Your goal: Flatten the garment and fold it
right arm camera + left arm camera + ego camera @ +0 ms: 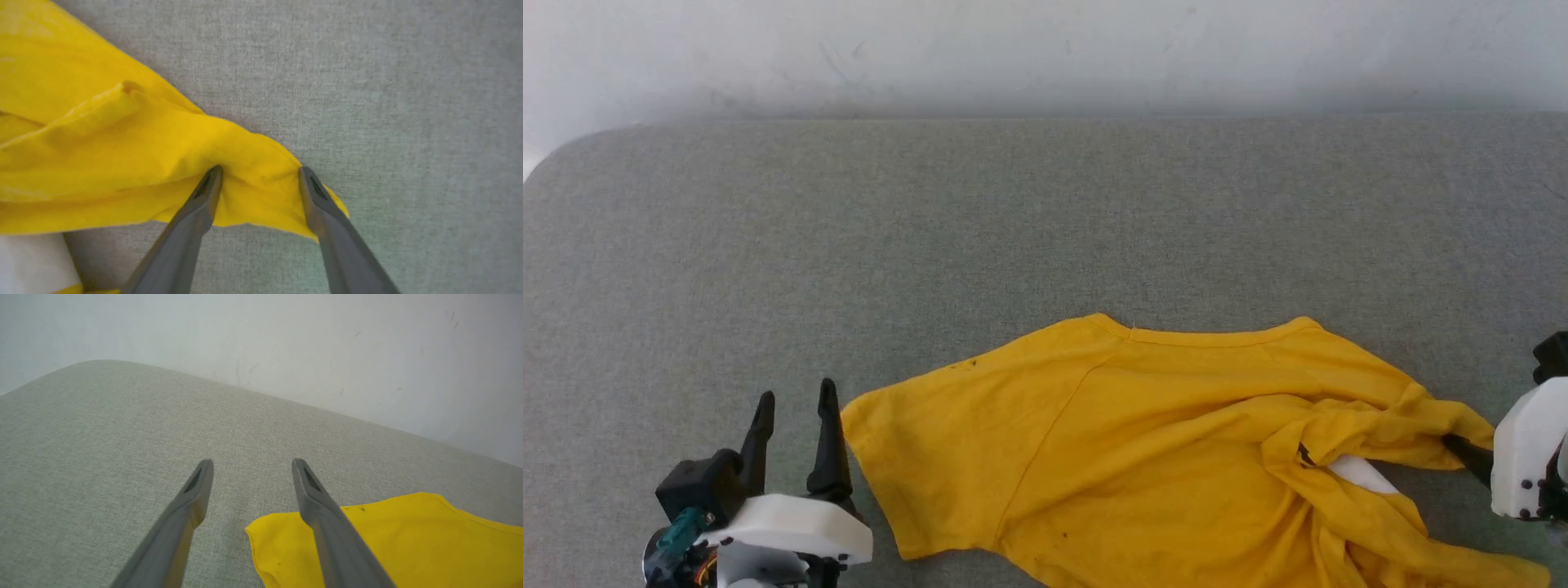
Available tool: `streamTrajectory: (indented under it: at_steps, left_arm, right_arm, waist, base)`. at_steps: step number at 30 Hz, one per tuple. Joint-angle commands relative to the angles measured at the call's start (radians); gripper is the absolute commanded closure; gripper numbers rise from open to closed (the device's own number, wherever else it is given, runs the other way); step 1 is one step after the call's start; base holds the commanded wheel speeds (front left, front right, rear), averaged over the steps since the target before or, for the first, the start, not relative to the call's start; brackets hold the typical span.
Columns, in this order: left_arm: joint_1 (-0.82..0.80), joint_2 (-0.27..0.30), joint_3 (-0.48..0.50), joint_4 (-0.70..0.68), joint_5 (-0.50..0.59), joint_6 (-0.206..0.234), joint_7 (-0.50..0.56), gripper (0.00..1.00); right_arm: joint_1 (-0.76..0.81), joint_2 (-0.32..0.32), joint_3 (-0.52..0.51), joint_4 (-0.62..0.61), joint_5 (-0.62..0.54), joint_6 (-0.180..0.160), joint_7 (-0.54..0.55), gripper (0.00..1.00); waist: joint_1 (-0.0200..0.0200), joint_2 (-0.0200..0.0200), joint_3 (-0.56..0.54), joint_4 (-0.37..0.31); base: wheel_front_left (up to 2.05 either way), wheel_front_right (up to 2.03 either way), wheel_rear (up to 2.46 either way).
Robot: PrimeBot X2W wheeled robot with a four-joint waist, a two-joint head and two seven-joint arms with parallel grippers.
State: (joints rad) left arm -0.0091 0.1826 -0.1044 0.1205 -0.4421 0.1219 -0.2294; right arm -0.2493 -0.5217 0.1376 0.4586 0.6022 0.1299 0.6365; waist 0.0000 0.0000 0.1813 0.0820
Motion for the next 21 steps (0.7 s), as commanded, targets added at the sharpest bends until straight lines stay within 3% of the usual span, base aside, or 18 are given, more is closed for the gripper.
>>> streamTrajectory:
  at_steps: [1, 3, 4, 9, 16, 21]
  left_arm:
    - [-0.020, 0.001, -0.003, 0.009, -0.007, -0.012, -0.006, 0.00]
    - [-0.021, 0.005, -0.009, 0.022, -0.020, -0.026, 0.017, 0.00]
    - [-0.021, 0.007, -0.010, 0.026, -0.031, -0.034, 0.032, 0.00]
    - [-0.033, 0.048, -0.022, 0.029, -0.062, -0.063, 0.144, 0.00]
    - [-0.106, 0.157, -0.073, 0.051, -0.109, -0.120, 0.468, 0.00]
    - [-0.162, 0.195, -0.109, 0.117, -0.157, -0.161, 0.653, 0.00]
  right_arm:
    - [0.035, 0.044, 0.056, 0.053, 0.026, 0.001, 0.050, 0.35]
    - [0.034, 0.046, 0.072, 0.065, 0.056, 0.001, 0.079, 0.95]
    - [0.032, 0.042, 0.080, 0.065, 0.064, 0.001, 0.084, 1.00]
    - [0.009, 0.013, 0.080, 0.021, 0.077, 0.001, 0.019, 1.00]
    - [0.001, -0.017, 0.049, -0.070, 0.059, 0.001, -0.046, 1.00]
    - [0.000, -0.001, 0.038, -0.109, 0.049, 0.001, -0.039, 1.00]
  waist:
    - [0.0000, 0.0000, 0.002, 0.004]
    - [0.0000, 0.0000, -0.003, 0.003]
    - [0.0000, 0.0000, -0.007, 0.001]
    - [0.0000, 0.0000, -0.029, -0.007]
    - [0.0000, 0.0000, -0.042, -0.020]
    - [0.0000, 0.0000, -0.025, -0.044]
  base:
    - [0.00, 0.00, 0.00]
    - [0.00, 0.00, 0.00]
    - [0.00, 0.00, 0.00]
    - [0.00, 0.00, 0.00]
    - [0.00, 0.00, 0.00]
    - [0.00, 0.00, 0.00]
